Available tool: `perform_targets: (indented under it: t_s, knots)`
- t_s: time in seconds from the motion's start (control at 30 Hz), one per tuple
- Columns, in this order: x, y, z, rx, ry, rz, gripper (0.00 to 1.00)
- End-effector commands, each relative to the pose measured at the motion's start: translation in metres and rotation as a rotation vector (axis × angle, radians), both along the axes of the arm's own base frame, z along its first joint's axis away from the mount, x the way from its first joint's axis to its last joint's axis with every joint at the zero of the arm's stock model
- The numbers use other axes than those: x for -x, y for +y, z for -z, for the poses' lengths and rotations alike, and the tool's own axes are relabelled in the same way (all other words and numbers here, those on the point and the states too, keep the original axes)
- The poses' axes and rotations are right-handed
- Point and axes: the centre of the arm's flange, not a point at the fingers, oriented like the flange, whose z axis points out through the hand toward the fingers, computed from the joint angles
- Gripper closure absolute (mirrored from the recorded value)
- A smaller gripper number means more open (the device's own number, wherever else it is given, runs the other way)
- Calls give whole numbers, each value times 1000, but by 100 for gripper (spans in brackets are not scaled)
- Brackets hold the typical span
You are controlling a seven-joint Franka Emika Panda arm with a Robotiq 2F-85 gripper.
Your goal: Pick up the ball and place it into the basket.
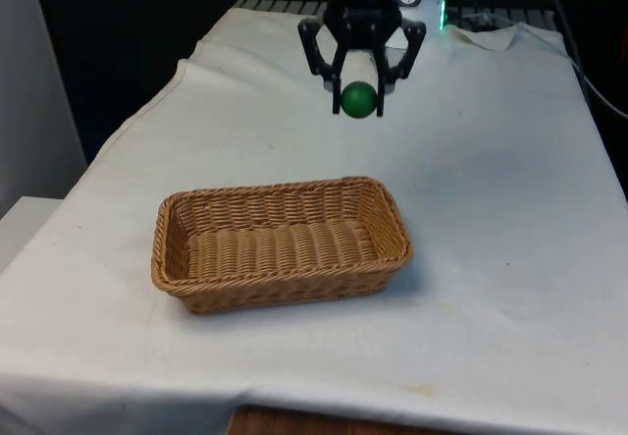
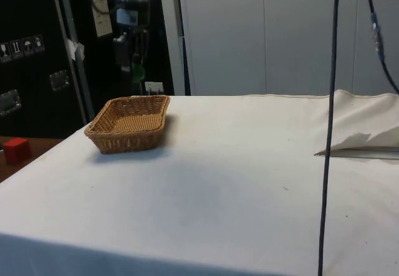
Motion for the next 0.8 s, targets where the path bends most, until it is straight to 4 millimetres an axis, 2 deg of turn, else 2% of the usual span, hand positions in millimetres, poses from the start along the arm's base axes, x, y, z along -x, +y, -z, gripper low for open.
perform_targets:
  t_s: [0.0, 0.17, 0.2, 0.5, 0.77]
  knots:
    - [-5, 2, 6, -12, 3, -1, 100]
    - [-22, 2, 26, -17, 4, 3, 100]
    - [-20, 1, 23, -4, -1, 7, 100]
    - [-42, 3, 58, -28, 1, 10, 100]
    - [-52, 4, 84, -30, 5, 17, 100]
